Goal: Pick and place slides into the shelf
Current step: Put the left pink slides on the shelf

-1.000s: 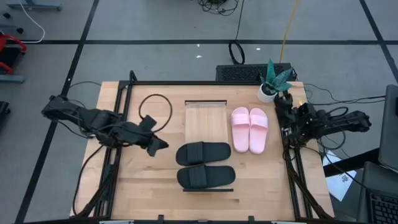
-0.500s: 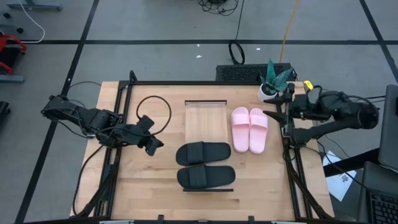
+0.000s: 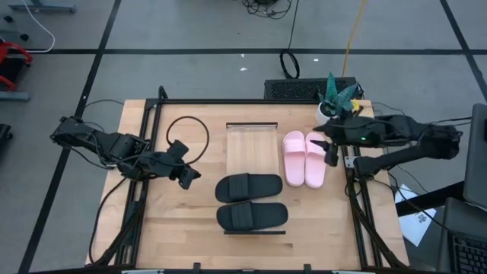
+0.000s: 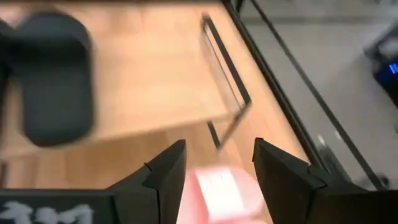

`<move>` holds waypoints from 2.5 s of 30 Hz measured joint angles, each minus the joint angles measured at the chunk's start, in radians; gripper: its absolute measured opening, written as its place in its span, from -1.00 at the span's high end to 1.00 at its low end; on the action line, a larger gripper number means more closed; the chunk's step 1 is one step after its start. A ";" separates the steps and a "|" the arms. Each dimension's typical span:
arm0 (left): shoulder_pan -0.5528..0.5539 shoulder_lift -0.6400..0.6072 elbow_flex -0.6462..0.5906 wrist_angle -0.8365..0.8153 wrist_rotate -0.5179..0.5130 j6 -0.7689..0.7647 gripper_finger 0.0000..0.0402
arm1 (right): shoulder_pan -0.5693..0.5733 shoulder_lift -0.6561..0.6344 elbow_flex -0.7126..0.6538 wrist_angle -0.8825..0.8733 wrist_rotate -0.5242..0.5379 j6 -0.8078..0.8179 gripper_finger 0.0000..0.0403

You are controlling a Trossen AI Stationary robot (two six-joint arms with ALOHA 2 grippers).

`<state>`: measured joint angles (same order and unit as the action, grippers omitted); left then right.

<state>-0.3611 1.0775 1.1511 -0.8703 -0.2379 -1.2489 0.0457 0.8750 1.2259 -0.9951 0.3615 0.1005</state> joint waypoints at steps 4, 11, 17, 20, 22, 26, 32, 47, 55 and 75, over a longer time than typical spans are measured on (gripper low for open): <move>0.000 0.000 0.000 0.000 0.000 -0.011 0.59 | -0.099 0.049 0.000 -0.055 -0.084 -0.013 0.12; 0.000 0.000 0.000 0.000 0.000 -0.013 0.59 | -0.328 0.126 0.000 -0.055 -0.337 -0.103 0.12; 0.000 0.000 0.000 0.000 0.000 -0.002 0.59 | -0.545 0.219 0.000 -0.056 -0.580 -0.197 0.12; 0.000 0.000 0.000 0.000 0.000 0.010 0.59 | -0.630 0.285 0.000 -0.057 -0.663 -0.244 0.12; 0.000 0.000 0.000 0.000 0.000 0.012 0.59 | -0.679 0.332 0.000 -0.058 -0.724 -0.271 0.12; 0.000 0.000 0.000 0.000 0.001 0.017 0.59 | -0.741 0.439 0.000 -0.079 -0.796 -0.323 0.12; 0.000 0.000 0.000 0.000 0.009 0.025 0.59 | -0.774 0.578 0.000 -0.118 -0.805 -0.405 0.12; 0.000 0.000 0.000 0.000 0.028 0.043 0.59 | -0.773 0.762 0.000 -0.101 -0.754 -0.531 0.12; 0.000 0.000 0.000 0.000 0.029 0.042 0.59 | -0.773 0.829 0.000 -0.060 -0.752 -0.578 0.12; 0.000 0.000 0.000 0.000 0.028 0.036 0.59 | -0.812 0.885 0.000 -0.014 -0.677 -0.637 0.12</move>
<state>-0.3614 1.0779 1.1511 -0.8705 -0.2096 -1.2133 -0.7665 1.7603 1.2255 -1.0090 -0.3152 -0.5366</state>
